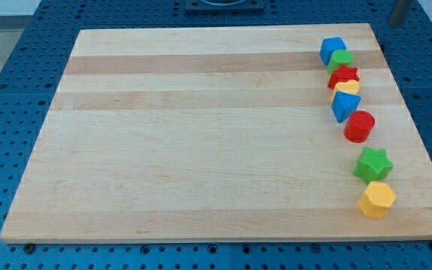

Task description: Point arm on right side of green circle

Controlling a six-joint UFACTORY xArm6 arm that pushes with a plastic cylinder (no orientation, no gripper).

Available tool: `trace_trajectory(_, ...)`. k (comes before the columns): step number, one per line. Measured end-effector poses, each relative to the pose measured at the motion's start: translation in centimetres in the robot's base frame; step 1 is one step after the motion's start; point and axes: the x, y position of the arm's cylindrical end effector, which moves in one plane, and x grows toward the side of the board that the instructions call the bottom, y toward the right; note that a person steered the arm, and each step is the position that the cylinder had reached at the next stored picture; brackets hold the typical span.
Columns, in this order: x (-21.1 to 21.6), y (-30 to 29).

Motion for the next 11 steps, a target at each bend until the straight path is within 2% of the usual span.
trace_trajectory(1, 2.9, -6.0)
trace_trajectory(5, 5.7, -9.0)
trace_trajectory(9, 12.9, -11.6)
trace_trajectory(10, 12.9, -11.6)
trace_trajectory(11, 10.6, -11.6)
